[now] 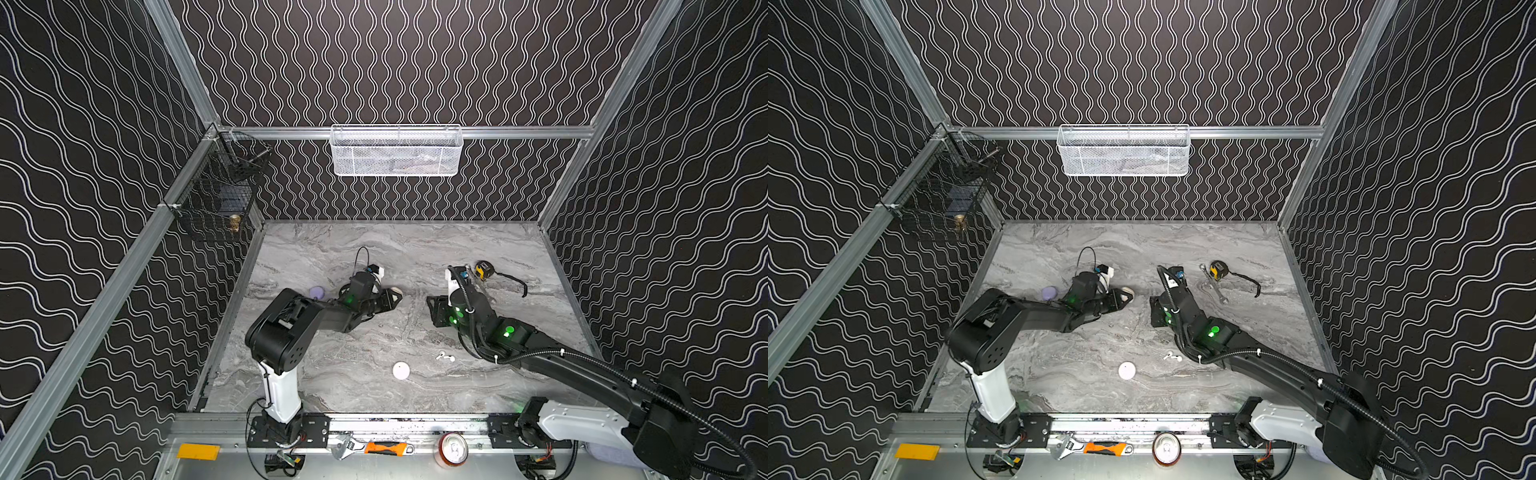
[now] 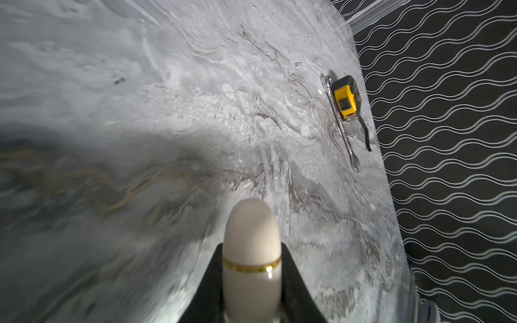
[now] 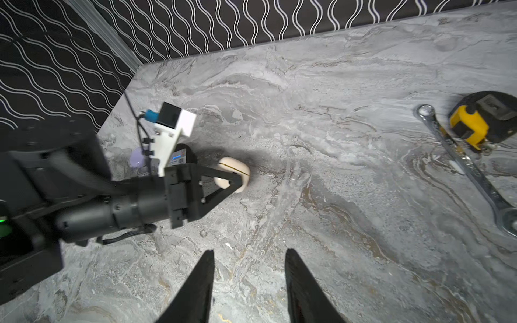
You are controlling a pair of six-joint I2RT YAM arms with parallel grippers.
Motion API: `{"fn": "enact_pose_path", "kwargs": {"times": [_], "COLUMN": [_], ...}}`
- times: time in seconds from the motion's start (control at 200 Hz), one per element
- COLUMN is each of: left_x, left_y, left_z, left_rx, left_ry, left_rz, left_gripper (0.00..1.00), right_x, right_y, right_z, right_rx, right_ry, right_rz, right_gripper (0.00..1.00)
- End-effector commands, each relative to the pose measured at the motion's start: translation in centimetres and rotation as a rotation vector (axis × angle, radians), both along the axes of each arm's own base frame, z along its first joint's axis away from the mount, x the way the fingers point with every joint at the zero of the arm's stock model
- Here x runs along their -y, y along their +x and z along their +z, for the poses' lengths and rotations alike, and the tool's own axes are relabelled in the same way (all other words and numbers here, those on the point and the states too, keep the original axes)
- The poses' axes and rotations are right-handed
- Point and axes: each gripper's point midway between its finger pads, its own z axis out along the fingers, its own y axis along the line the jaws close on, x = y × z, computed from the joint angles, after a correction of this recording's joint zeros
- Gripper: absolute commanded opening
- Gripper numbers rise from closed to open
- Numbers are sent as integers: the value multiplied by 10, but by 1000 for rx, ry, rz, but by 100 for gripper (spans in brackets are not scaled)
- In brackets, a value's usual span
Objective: Insert wireless bluetooth earbuds into charging case
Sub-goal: Place the charging case at the center of the table, then pick up the charging case from the bottom-center of the table.
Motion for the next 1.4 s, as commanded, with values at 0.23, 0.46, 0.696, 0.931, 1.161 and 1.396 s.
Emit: {"fn": "enact_pose_path", "kwargs": {"times": [0.23, 0.46, 0.696, 0.931, 1.161, 1.396], "left_x": [28, 26, -5, -130, -212, -258], "left_y": [6, 3, 11, 8, -8, -9], "left_z": [-29, -30, 53, 143, 132, 79], "left_rx": [-45, -54, 91, 204, 282, 103], "left_ry": [103, 139, 220, 364, 480, 545], "left_rz": [22, -14, -19, 185, 430, 594], "left_gripper": [14, 45, 99, 99, 99, 99], "right_x": [18, 21, 32, 53, 68, 51], "right_y": [3, 7, -2, -20, -13, 18], "right_z": [-2, 10, 47, 73, 59, 30], "right_rx": [42, 103, 266, 451, 501, 406], "right_ry": [18, 32, 74, 91, 24, -7], "right_rz": [-72, -81, -43, -11, -84, -87], "right_gripper": [46, 54, 76, 94, 99, 96]}}
